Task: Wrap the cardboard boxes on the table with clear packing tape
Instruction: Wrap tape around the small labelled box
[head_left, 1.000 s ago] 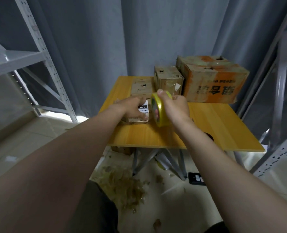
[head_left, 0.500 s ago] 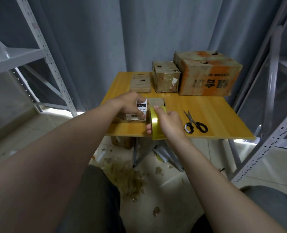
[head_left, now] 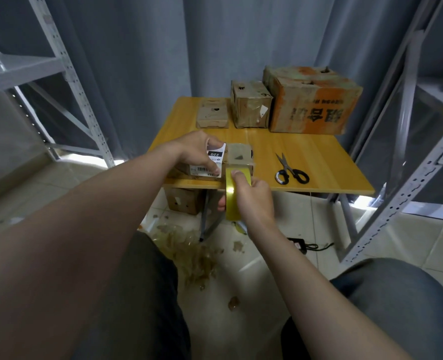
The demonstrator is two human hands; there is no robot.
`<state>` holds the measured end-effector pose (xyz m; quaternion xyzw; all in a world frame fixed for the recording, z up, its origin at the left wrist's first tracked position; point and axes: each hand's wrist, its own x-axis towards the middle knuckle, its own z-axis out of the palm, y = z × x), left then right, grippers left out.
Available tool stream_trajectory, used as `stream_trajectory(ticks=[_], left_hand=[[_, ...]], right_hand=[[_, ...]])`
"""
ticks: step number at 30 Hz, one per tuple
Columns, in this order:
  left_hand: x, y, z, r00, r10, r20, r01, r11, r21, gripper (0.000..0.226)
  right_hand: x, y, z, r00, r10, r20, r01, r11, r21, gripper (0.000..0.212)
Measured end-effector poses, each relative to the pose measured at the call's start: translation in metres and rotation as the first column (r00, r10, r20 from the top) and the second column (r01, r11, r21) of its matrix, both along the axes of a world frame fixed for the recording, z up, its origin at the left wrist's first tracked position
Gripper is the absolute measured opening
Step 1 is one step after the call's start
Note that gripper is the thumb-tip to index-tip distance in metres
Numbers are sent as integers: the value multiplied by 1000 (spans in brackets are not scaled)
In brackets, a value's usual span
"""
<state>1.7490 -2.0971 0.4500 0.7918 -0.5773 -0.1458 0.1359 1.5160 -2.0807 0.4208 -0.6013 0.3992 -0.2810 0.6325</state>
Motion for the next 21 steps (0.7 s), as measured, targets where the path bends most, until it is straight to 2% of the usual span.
stream_trajectory(ticks=[6, 9, 10, 14, 15, 18, 21], left_hand=[[0, 1, -1, 1000, 14, -15, -13, 999, 35, 94], [-1, 5, -3, 999, 33, 33, -35, 998, 54, 107], [-3, 6, -3, 997, 38, 67, -42, 998, 56, 106], [-25, 21, -4, 921, 155, 358, -161, 987, -15, 86], [-31, 24, -5, 903, 177, 391, -173, 984, -45, 83], [-48, 34, -10, 902, 276, 333, -232, 959, -165, 66], [-71, 53, -17, 888, 425, 178, -330, 856, -398, 25]], right_hand=[[-7, 12, -24, 1000, 1, -21, 0, 996, 88, 34], [-2, 12, -28, 1000, 3, -18, -1, 992, 127, 34], [-1, 11, -29, 1000, 6, -16, -3, 990, 138, 33], [4, 6, -27, 1000, 0, -13, 2, 982, 191, 29], [4, 6, -25, 1000, 2, -16, 2, 981, 192, 29], [6, 5, -21, 1000, 6, -19, -2, 982, 190, 30], [5, 5, -19, 1000, -2, -24, 7, 981, 194, 28]])
